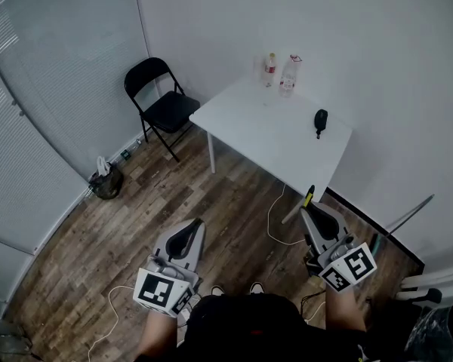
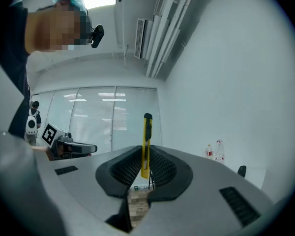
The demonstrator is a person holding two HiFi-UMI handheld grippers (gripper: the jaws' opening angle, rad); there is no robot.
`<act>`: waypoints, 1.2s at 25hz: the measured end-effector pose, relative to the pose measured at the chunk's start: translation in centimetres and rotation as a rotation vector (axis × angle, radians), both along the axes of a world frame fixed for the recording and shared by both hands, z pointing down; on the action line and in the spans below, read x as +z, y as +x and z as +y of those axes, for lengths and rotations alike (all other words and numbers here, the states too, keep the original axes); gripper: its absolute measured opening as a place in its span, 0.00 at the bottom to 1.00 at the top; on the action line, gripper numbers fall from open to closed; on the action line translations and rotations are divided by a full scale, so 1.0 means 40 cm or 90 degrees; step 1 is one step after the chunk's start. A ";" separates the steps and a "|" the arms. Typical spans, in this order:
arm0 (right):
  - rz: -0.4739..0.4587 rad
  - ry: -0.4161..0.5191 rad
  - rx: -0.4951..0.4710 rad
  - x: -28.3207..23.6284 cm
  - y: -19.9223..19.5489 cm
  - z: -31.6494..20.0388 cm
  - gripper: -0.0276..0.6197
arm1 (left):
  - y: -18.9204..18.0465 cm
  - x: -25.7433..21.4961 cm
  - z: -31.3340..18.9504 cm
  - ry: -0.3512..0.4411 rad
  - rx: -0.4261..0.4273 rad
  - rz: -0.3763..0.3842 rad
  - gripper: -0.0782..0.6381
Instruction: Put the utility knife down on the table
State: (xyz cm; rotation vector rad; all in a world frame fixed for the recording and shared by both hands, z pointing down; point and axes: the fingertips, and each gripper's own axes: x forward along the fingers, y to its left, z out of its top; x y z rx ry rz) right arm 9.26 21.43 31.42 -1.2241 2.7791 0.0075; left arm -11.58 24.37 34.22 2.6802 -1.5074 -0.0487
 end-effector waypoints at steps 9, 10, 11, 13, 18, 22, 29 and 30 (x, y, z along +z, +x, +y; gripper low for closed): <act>0.010 -0.028 -0.001 0.054 -0.140 -0.016 0.13 | -0.112 0.054 -0.008 -0.014 0.019 -0.005 0.15; 0.011 -0.029 -0.002 0.056 -0.146 -0.022 0.13 | -0.114 0.057 -0.011 -0.014 0.023 -0.007 0.15; 0.012 -0.031 -0.002 0.059 -0.150 -0.030 0.13 | -0.114 0.058 -0.017 -0.014 0.025 -0.009 0.15; 0.011 -0.033 0.000 0.064 -0.149 -0.053 0.13 | -0.113 0.062 -0.039 -0.014 0.027 -0.010 0.15; -0.005 -0.041 0.004 0.082 -0.119 -0.150 0.13 | -0.105 0.074 -0.130 -0.028 0.010 -0.009 0.15; -0.022 -0.044 -0.001 0.084 -0.082 -0.250 0.13 | -0.075 0.062 -0.215 -0.031 -0.002 -0.015 0.15; -0.042 -0.058 -0.011 0.111 0.032 -0.457 0.13 | 0.039 0.051 -0.390 -0.036 -0.018 -0.034 0.15; -0.047 -0.063 -0.013 0.115 0.052 -0.485 0.13 | 0.052 0.051 -0.413 -0.039 -0.025 -0.034 0.15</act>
